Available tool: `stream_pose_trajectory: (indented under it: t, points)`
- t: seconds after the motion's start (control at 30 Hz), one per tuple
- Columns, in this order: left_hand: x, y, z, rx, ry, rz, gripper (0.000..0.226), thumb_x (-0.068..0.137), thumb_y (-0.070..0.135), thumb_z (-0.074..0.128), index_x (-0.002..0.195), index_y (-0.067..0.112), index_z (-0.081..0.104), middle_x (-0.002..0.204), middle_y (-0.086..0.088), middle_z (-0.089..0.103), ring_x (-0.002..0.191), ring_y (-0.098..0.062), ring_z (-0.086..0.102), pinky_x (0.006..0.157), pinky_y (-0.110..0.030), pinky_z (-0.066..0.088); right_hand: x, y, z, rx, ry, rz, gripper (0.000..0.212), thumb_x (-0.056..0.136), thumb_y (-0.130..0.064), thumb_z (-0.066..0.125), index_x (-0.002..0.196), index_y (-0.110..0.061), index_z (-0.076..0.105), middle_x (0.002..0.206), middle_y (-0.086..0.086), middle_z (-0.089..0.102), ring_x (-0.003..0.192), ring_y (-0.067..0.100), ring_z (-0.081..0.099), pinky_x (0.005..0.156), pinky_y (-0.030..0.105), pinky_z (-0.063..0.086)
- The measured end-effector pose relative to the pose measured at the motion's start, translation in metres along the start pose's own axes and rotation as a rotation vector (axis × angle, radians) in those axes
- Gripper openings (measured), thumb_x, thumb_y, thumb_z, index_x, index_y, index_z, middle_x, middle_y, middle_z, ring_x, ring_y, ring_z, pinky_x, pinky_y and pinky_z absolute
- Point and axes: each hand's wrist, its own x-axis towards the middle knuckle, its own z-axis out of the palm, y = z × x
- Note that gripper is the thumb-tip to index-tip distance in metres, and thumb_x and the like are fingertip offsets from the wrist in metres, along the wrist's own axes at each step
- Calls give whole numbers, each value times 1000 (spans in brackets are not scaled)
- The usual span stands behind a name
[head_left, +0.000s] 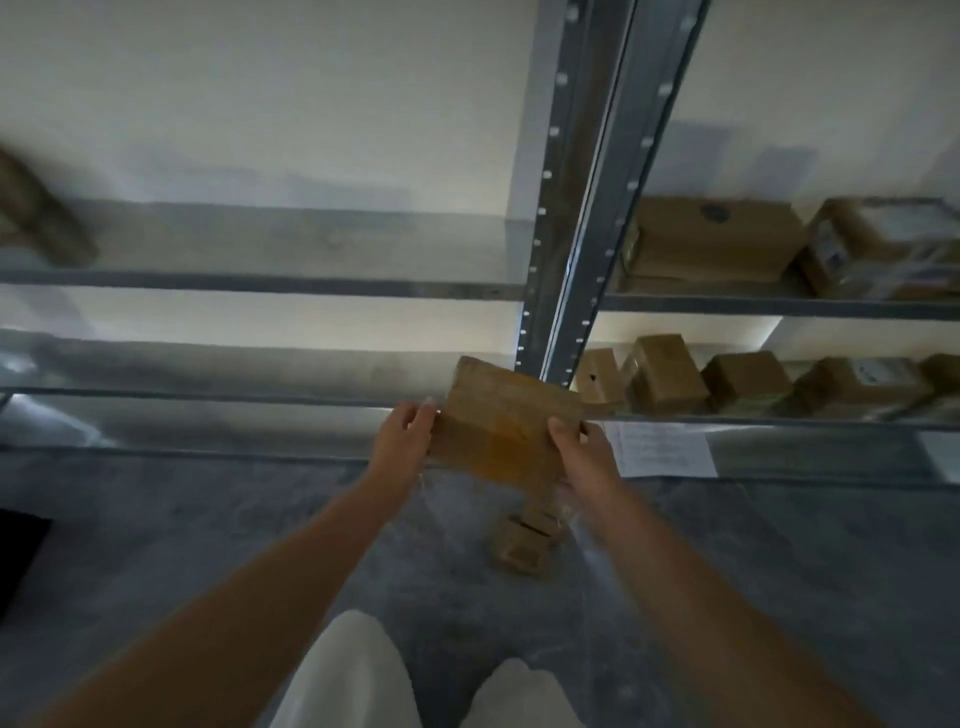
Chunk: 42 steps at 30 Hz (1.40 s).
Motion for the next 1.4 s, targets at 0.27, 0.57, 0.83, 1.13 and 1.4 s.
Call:
stream_pose_trajectory:
  t: [0.27, 0.57, 0.83, 1.13, 1.4]
  points:
    - [-39, 38, -91, -89, 76, 121, 28, 97, 32, 58, 90, 4, 57, 92, -18, 64, 97, -36, 65, 95, -54, 52, -54, -63, 43, -50, -140, -190, 46, 90, -37, 67, 129, -29, 44, 128, 1, 50, 113, 26, 56, 97, 50, 52]
    - [-86, 36, -214, -183, 105, 236, 46, 94, 26, 62, 135, 10, 50, 134, -12, 56, 124, -26, 54, 107, -40, 43, -133, -74, 148, 64, -300, -366, 38, 102, -31, 47, 138, -26, 38, 137, 8, 45, 110, 22, 56, 89, 40, 56]
    - [-99, 25, -317, -325, -104, 329, 85, 79, 14, 79, 150, 16, 31, 145, -6, 47, 130, -24, 50, 103, -39, 49, -178, -98, 224, -23, -541, -491, 70, 85, -40, 64, 145, -37, 28, 151, 6, 36, 133, 27, 43, 108, 51, 43]
    - [-105, -17, -407, -409, -60, 464, 91, 65, 11, 90, 136, 40, 41, 140, 5, 52, 128, -16, 54, 96, -36, 52, -210, -94, 310, -270, -761, -492, 112, 68, -34, 84, 147, -53, 6, 158, -4, 28, 140, 27, 38, 109, 55, 39]
    - [-119, -31, -450, -439, 136, 466, 99, 61, 30, 93, 141, 50, 38, 144, 14, 46, 133, -17, 48, 103, -39, 49, -213, -95, 380, -346, -820, -539, 113, 48, -43, 91, 132, -48, 15, 144, -10, 39, 106, 7, 52, 82, 25, 55]
